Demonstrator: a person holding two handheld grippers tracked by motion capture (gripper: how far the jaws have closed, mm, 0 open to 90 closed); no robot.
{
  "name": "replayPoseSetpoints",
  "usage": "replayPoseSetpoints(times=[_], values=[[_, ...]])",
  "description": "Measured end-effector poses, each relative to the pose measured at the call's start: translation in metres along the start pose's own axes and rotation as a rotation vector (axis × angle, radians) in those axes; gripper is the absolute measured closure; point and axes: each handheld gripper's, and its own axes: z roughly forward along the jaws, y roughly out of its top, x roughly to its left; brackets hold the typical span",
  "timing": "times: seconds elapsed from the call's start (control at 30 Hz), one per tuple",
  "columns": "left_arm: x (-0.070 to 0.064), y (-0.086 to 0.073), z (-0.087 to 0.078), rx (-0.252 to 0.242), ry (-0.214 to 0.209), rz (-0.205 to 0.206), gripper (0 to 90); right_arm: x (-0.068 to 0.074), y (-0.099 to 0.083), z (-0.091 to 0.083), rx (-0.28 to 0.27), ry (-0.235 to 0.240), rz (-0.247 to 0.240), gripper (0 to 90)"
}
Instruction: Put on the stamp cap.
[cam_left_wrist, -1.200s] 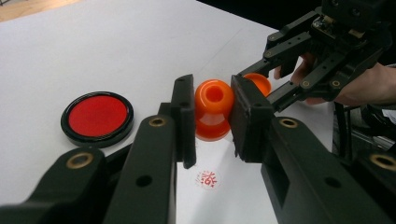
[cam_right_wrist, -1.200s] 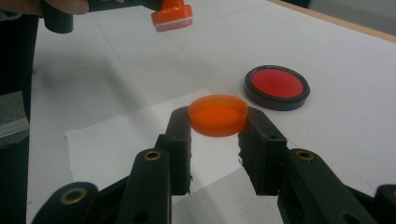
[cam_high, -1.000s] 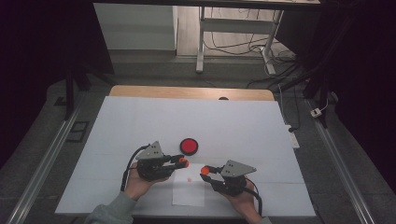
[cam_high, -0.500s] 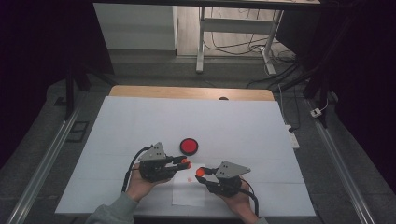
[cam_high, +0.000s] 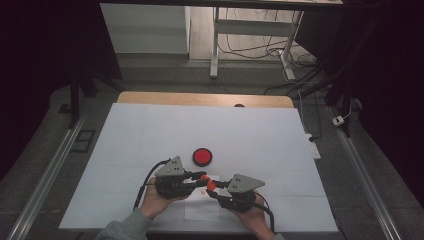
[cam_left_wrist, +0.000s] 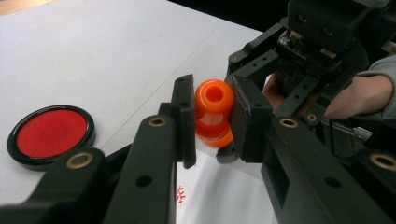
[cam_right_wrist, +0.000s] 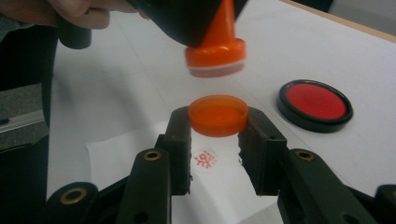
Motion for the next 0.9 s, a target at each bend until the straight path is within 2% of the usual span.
replayPoseSetpoints(times=[0.3,0.9], values=[[-0.0013,-0.0006,0.0036,0.008,-0.012,0.0,72.1,0.0033,0.002,0.0015,-0.007,0.008,-0.004,64.3],[-0.0023,-0.0026,0.0078,0.019,-0.017,0.0,72.1,0.0033,0.002,0.0,-0.019,-0.007,-0.002,64.3]])
